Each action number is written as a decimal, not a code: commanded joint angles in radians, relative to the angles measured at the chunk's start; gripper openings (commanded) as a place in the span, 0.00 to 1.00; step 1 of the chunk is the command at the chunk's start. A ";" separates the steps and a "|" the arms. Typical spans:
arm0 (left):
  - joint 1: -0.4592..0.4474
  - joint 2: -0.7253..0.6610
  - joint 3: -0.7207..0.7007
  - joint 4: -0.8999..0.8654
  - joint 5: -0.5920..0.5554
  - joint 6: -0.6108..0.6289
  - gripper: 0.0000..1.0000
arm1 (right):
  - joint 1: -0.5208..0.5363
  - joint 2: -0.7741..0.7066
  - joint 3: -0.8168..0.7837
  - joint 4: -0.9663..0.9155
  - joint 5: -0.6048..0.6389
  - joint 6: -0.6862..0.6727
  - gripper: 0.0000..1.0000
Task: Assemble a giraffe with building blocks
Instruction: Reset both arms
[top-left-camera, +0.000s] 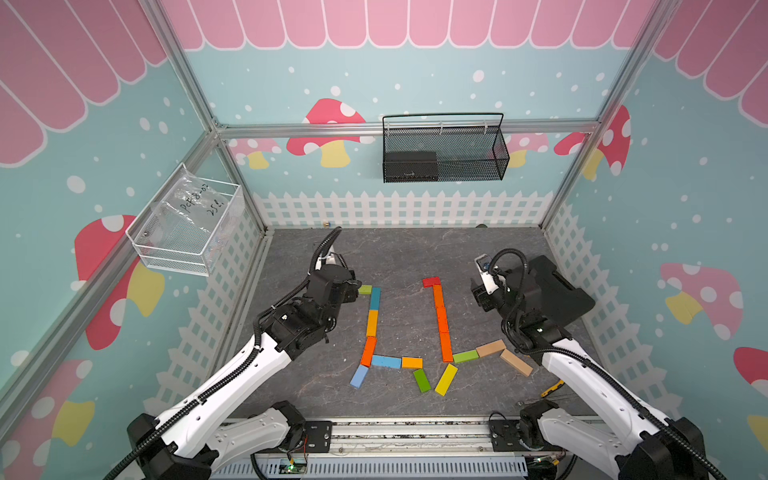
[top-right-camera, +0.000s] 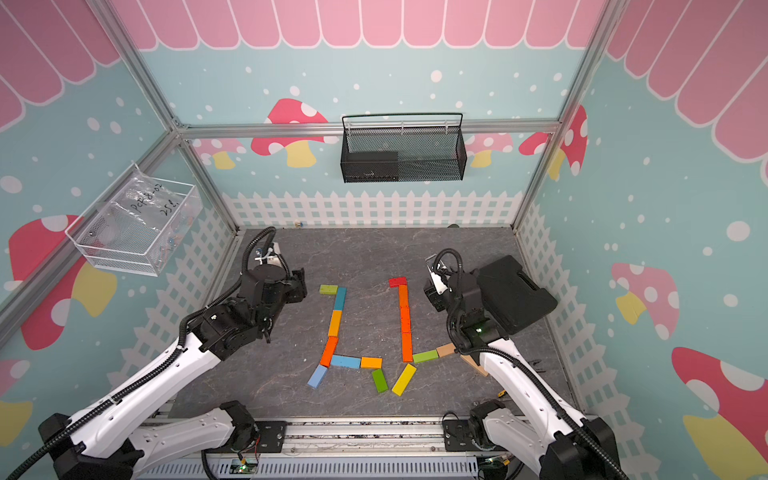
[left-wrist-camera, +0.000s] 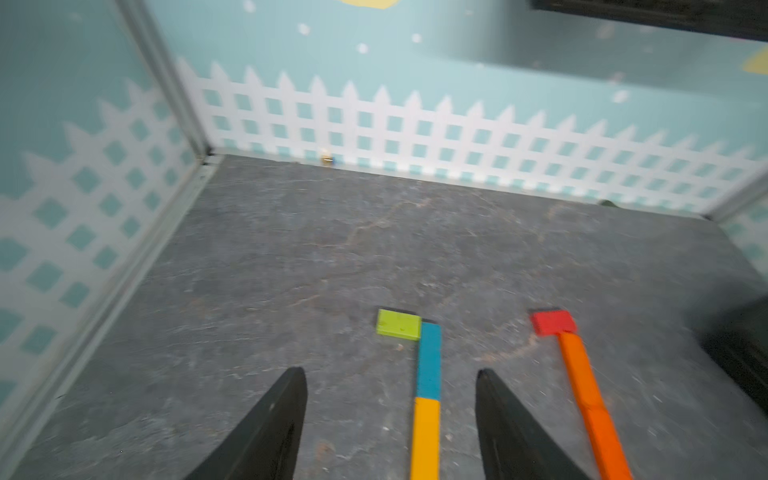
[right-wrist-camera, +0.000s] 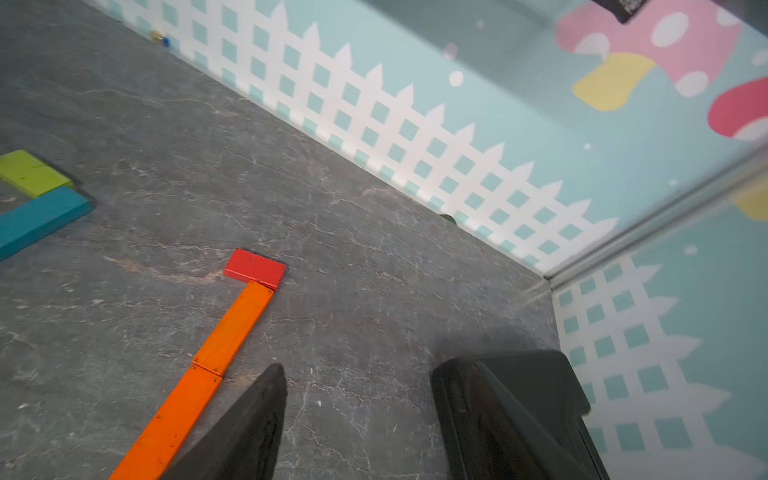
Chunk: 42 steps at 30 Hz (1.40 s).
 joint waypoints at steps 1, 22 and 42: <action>0.130 -0.035 -0.110 0.095 -0.088 -0.043 0.69 | -0.051 -0.063 -0.095 0.209 0.161 0.096 0.71; 0.355 0.280 -0.652 1.214 -0.328 0.252 0.96 | -0.235 0.416 -0.460 1.192 0.095 0.099 0.72; 0.502 0.449 -0.523 1.174 0.127 0.317 0.99 | -0.324 0.540 -0.460 1.274 -0.036 0.163 1.00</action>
